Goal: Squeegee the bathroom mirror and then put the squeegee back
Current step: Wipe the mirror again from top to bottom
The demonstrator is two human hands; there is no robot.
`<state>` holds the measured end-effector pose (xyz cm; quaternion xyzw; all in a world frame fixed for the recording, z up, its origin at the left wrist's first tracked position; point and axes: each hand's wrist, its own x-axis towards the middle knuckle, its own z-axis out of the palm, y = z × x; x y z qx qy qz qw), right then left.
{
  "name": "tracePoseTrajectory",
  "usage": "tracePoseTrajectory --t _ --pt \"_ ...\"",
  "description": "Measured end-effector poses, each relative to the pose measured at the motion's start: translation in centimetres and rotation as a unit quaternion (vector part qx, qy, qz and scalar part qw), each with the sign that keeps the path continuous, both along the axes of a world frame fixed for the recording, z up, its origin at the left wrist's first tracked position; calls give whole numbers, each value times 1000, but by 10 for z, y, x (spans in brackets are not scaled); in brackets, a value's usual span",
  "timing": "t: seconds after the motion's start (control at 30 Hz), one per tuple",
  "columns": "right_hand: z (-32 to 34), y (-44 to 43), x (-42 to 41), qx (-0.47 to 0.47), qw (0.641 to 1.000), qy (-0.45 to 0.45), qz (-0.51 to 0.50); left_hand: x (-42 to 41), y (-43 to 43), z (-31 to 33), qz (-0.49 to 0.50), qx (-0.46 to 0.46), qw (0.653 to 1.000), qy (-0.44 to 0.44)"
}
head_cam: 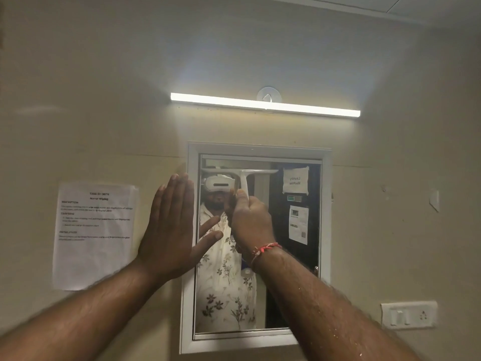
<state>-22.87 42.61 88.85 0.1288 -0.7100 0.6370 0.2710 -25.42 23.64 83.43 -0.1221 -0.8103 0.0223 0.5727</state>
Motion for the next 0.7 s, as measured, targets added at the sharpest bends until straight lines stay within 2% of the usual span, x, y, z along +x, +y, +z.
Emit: tracePoseTrajectory --t 0.43,0.7 --pt "-75 4 14 -7 999 -26 21 10 3 -57 4 -6 999 -46" --pt "-114 4 13 22 999 -43 22 11 -1 -105 5 -9 997 -80"
